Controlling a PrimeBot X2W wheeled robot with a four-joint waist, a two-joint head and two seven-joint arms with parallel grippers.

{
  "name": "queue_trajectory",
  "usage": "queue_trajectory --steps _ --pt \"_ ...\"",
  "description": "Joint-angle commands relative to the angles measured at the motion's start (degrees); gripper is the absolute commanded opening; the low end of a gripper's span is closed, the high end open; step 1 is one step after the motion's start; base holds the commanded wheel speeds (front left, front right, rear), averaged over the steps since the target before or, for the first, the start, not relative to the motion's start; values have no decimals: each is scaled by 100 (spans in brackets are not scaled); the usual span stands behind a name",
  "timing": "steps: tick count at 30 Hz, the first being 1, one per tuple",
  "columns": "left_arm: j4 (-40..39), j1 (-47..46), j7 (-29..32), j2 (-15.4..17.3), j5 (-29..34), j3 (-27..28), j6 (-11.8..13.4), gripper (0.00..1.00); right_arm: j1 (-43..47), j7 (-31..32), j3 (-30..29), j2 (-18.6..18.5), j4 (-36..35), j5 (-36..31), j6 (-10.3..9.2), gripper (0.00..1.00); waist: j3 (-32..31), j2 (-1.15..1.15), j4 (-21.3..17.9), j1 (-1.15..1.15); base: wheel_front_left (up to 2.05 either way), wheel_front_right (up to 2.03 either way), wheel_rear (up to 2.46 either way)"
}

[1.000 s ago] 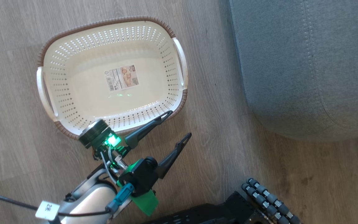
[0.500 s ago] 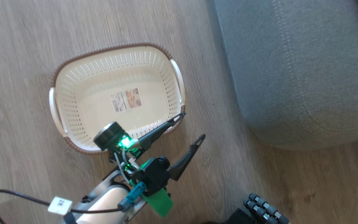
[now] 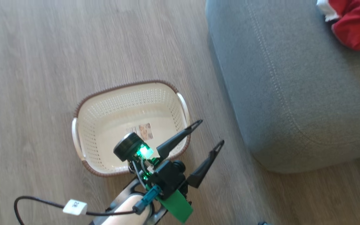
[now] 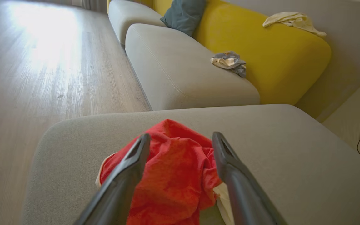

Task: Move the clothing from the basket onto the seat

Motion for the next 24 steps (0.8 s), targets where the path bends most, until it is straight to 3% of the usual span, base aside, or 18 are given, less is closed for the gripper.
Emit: queue_trajectory --steps 1,6,12,16,24 --pt "-146 45 11 -100 -7 261 26 100 165 -75 188 -112 -286 153 -1 100 -284 0 80 0 0 0 0" --pt "-109 147 11 -212 -21 510 94 100 428 -131 525 -127 -702 638 -1 100 -584 0 145 0 0 0 0" --pt "-10 252 11 -309 -25 970 213 100 1043 -283 1153 -291 -1738 1463 -1 100 -935 0 287 0 0 0 0" --pt "16 334 11 -357 -47 1298 293 100 1511 -456 1311 -352 -2536 2170 -1 100 -1082 0 370 0 0 0 0" --pt "118 502 11 -400 -17 1876 403 100 2444 -699 1502 -210 -3846 2670 -1 100 -1340 0 562 0 0 0 0"
